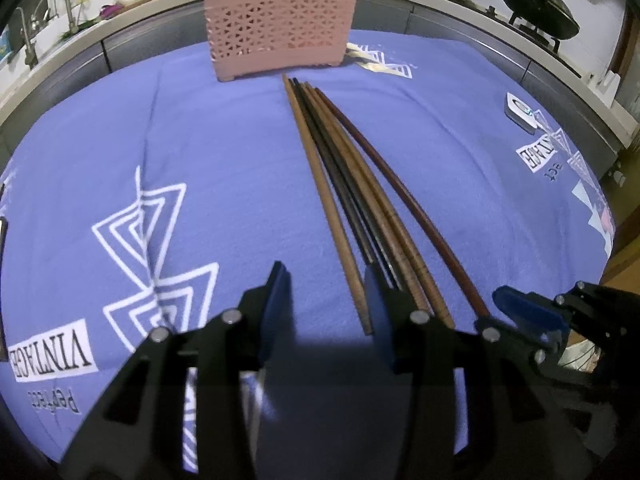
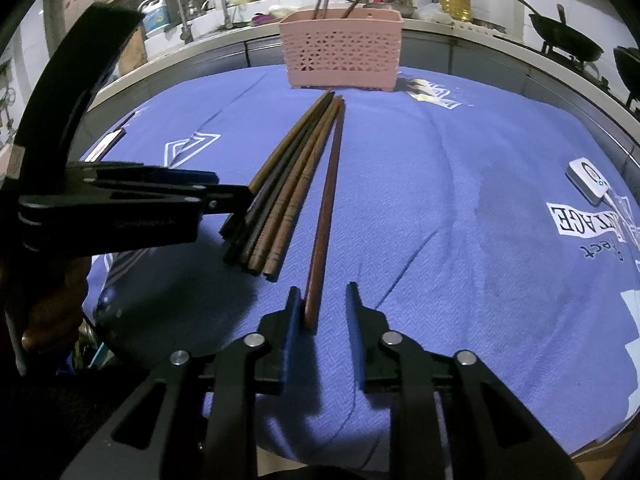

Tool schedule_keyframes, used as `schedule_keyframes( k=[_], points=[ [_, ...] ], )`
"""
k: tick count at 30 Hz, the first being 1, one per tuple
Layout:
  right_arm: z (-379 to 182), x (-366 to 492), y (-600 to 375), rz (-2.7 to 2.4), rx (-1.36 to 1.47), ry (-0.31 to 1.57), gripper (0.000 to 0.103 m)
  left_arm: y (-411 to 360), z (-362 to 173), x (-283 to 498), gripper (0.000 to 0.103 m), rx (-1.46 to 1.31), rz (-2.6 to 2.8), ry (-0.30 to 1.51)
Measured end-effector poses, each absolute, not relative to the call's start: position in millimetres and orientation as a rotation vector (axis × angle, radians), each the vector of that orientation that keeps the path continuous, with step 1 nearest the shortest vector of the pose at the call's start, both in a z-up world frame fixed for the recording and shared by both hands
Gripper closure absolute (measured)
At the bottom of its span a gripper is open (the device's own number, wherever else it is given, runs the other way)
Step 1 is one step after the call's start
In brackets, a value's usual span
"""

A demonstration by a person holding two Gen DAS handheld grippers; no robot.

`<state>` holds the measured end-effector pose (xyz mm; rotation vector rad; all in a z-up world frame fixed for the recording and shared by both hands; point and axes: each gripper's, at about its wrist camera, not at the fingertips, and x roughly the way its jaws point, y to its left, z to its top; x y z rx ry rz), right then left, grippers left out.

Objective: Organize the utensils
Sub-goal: 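Return both open tools to the remaining chopsticks and line up fingers, then close the right tool on a chopstick while the left tool grasps another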

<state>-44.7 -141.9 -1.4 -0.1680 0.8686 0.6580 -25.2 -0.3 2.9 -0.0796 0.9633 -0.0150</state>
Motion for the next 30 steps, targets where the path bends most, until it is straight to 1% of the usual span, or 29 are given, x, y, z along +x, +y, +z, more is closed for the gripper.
schedule_keyframes(
  k=[6,21,22,24,26,30],
  points=[
    [-1,-33,-154,0.624,-0.097,0.892,0.085,9,4,-27,0.064,-0.117,-0.012,0.966],
    [-1,-35,-146,0.622,-0.136,0.877,0.085,3,5,-23,0.064,-0.089,-0.008,0.970],
    [-1,-35,-145,0.623,-0.141,0.876,0.085,4,5,-22,0.065,-0.092,-0.009,0.968],
    [-1,-35,-146,0.613,-0.136,0.873,0.085,5,4,-22,0.075,-0.097,-0.007,0.964],
    [-1,-32,-149,0.602,-0.113,0.878,0.087,9,4,-22,0.078,-0.123,-0.030,0.968],
    [-1,-28,-154,0.595,-0.080,0.893,0.087,17,5,-22,0.079,-0.148,-0.032,0.965]
  ],
)
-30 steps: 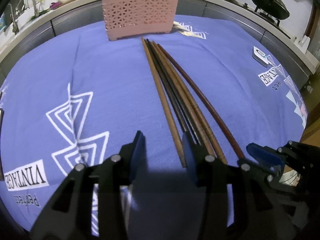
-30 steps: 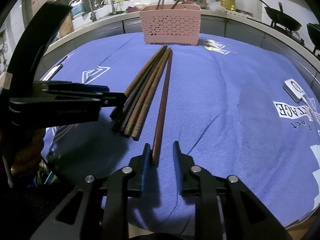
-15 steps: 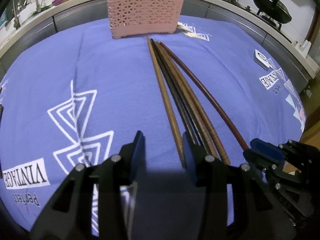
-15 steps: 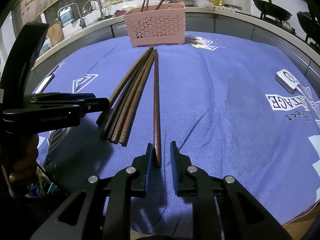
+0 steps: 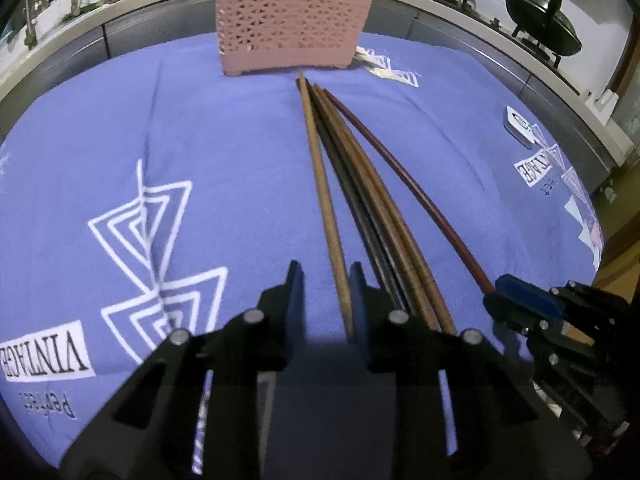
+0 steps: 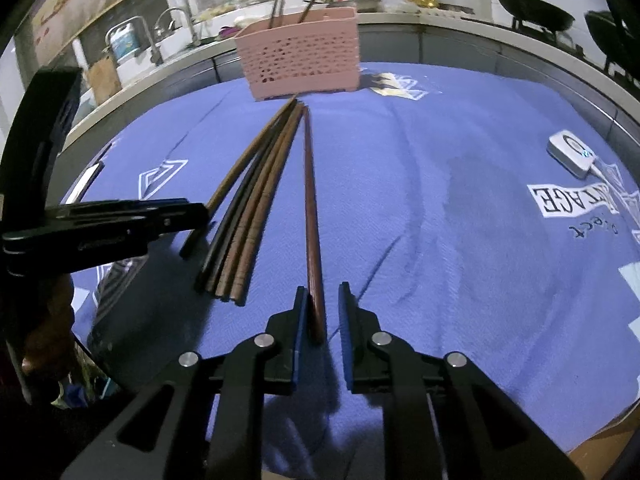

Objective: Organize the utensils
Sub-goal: 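Close the right tool on a chopstick while the left tool grasps another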

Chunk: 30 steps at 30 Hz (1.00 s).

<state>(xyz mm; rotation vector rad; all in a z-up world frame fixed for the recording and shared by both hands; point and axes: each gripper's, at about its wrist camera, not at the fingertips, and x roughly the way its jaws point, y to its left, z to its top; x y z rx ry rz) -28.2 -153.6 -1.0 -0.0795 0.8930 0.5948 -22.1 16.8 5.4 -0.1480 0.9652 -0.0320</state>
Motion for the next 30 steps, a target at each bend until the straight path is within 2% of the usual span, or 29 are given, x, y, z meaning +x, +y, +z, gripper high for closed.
schedule_keyframes(
  k=[16,26,27,28,30],
  points=[
    [-2,-25,-149,0.608,-0.097,0.898,0.087,28,7,-17,0.079,-0.214,-0.060,0.987],
    [-2,-7,-132,0.610,-0.134,0.878,0.087,3,7,3,0.080,-0.097,-0.015,0.976],
    [-2,-6,-130,0.608,-0.140,0.878,0.087,4,7,4,0.091,-0.095,-0.009,0.975],
    [-2,-5,-130,0.606,-0.140,0.879,0.089,5,6,5,0.096,-0.089,0.005,0.975],
    [-3,-4,-135,0.596,-0.127,0.885,0.095,11,6,4,0.096,-0.107,-0.014,0.974]
  ],
)
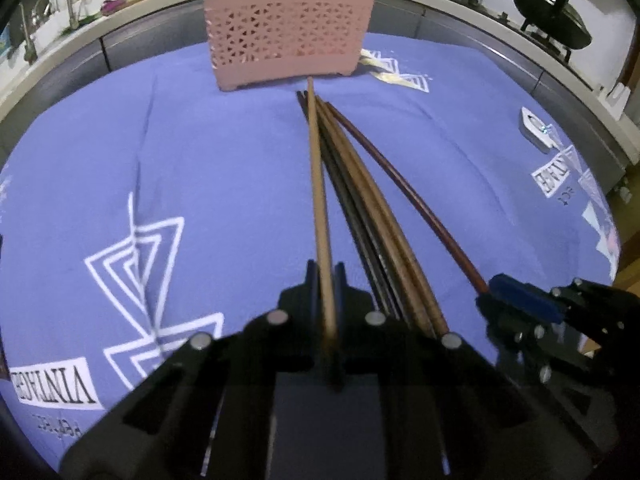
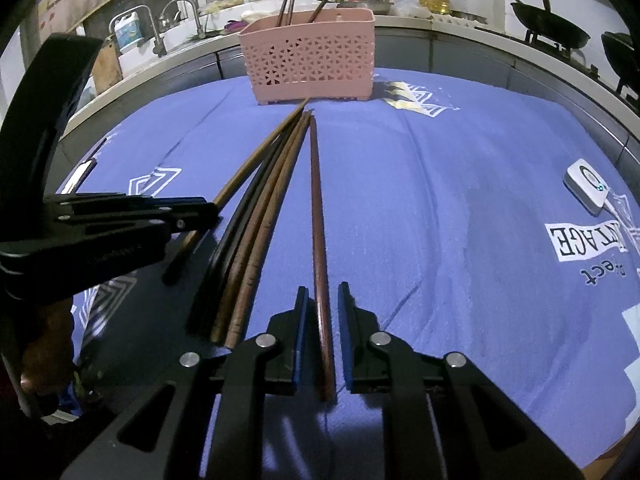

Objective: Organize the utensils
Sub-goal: 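Close the right tool on a chopstick while the left tool grasps another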

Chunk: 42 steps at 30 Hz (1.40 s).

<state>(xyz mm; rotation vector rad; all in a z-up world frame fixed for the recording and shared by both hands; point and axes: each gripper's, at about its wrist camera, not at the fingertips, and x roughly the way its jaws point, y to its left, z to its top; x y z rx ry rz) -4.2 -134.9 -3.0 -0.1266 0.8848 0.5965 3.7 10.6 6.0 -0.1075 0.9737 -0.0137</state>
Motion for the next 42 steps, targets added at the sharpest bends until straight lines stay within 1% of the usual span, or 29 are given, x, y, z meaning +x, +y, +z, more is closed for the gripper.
schedule_keyframes(
  k=[9,12,15,19,22,25,31,32,34,36,39,42],
  points=[
    [-4,-15,-165,0.580,-0.099,0.930,0.095,40,5,-31,0.096,-0.135,0.009,0.980],
    [-1,-13,-157,0.595,-0.155,0.932,0.095,49,7,-29,0.095,-0.190,0.010,1.001],
    [3,-1,-135,0.602,-0.270,0.920,0.094,49,10,-12,0.092,-0.190,0.021,1.006],
    [6,26,-109,0.628,-0.338,0.931,0.094,42,18,20,0.088,-0.155,0.022,0.979],
    [9,59,-95,0.644,-0.323,0.966,0.094,40,14,46,0.086,-0.111,0.050,0.999],
    [13,99,-80,0.673,-0.292,1.051,0.094,41,13,70,0.085,-0.074,0.065,1.002],
    [20,159,-53,0.697,-0.252,1.162,0.094,51,13,107,0.085,-0.085,0.059,1.015],
    [20,165,-49,0.701,-0.253,1.168,0.094,51,13,111,0.085,-0.078,0.059,1.009],
    [21,178,-41,0.711,-0.244,1.176,0.094,51,12,115,0.090,-0.055,0.063,0.993],
    [21,183,-37,0.718,-0.234,1.176,0.094,48,11,117,0.097,-0.033,0.059,0.975],
    [21,182,-37,0.711,-0.223,1.160,0.097,46,12,116,0.098,-0.032,0.044,0.965],
    [21,174,-48,0.721,-0.154,1.143,0.098,50,15,111,0.099,-0.061,0.030,0.967]
  ],
)
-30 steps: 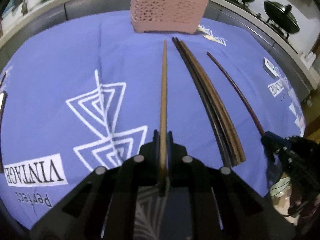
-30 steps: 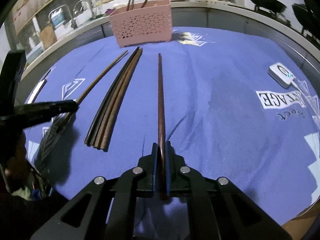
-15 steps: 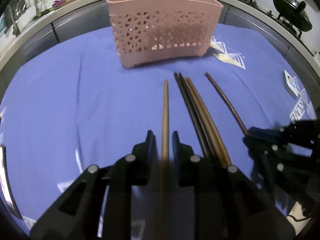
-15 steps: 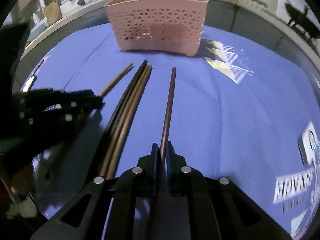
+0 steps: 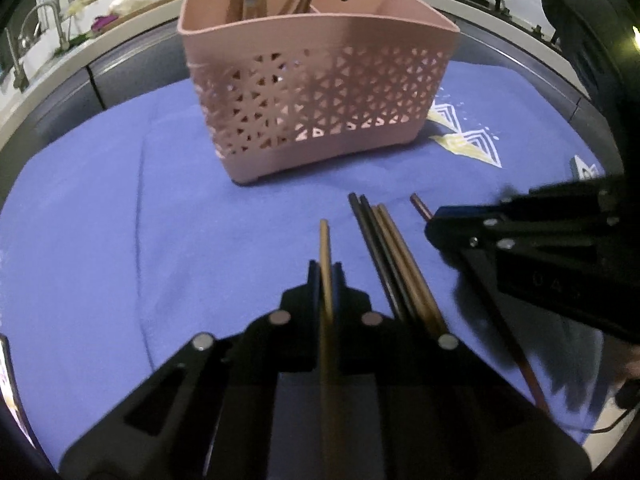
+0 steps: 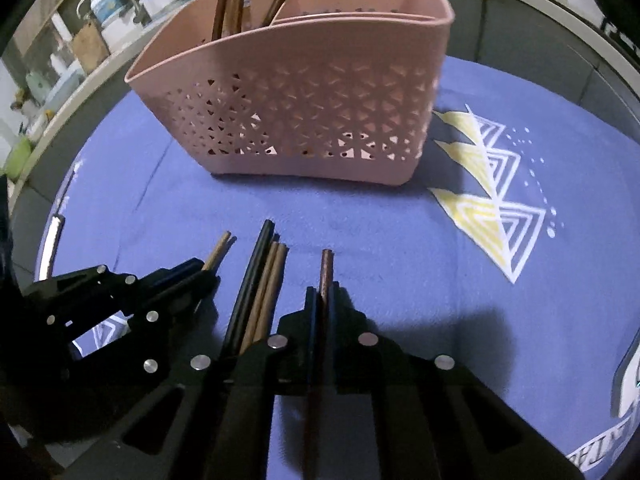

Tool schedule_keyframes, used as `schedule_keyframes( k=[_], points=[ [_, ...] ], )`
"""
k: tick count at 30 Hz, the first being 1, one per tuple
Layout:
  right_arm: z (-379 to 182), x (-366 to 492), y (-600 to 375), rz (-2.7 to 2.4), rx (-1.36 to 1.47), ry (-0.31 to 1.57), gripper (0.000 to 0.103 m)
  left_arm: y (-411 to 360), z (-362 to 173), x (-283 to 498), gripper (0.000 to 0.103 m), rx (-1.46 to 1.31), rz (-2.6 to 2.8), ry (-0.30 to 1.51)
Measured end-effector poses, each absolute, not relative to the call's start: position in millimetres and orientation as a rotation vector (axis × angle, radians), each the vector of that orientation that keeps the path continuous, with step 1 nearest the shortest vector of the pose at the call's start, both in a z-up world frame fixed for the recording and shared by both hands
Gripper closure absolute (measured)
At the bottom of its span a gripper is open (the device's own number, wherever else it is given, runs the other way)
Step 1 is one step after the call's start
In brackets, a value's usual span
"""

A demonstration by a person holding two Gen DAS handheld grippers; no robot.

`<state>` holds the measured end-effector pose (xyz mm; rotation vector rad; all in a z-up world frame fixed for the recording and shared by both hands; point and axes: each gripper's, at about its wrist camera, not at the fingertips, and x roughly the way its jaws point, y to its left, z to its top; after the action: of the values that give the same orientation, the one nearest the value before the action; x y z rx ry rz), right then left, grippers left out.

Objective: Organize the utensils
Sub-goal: 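Close the right tool on a chopstick while the left tool grasps another, then lift both chopsticks into the pink basket and open both tools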

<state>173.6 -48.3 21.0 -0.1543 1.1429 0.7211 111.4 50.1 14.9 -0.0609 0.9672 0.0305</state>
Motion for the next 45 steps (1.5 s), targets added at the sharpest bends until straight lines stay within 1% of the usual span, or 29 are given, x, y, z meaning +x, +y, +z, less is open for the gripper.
schedule_keyframes(
  k=[3,10,13,15,20,25,29,37,41,45],
  points=[
    [40,150,-67,0.746,-0.103,1.048,0.098,55,38,93,0.098,-0.092,0.015,0.883],
    [123,73,-115,0.761,-0.007,0.654,0.098,63,115,44,0.098,-0.180,-0.010,0.643],
    [141,45,-126,0.737,0.004,0.530,0.098,57,142,21,0.098,-0.167,-0.007,0.550],
    [149,43,-134,0.724,-0.001,0.477,0.098,56,152,8,0.098,-0.161,-0.003,0.514],
    [161,36,-130,0.724,-0.016,0.414,0.098,61,170,-13,0.098,-0.187,-0.026,0.466],
    [165,31,-129,0.709,-0.024,0.418,0.098,77,164,-10,0.098,-0.238,-0.017,0.509],
    [173,30,-129,0.710,-0.009,0.403,0.098,83,173,-12,0.098,-0.251,-0.032,0.497],
    [226,67,-115,0.710,0.050,0.339,0.098,92,239,2,0.098,-0.239,-0.028,0.359],
    [257,97,-96,0.696,0.084,0.276,0.098,102,277,22,0.098,-0.239,0.012,0.277],
    [274,126,-74,0.667,0.103,0.219,0.098,110,299,48,0.098,-0.211,0.080,0.220]
  ],
)
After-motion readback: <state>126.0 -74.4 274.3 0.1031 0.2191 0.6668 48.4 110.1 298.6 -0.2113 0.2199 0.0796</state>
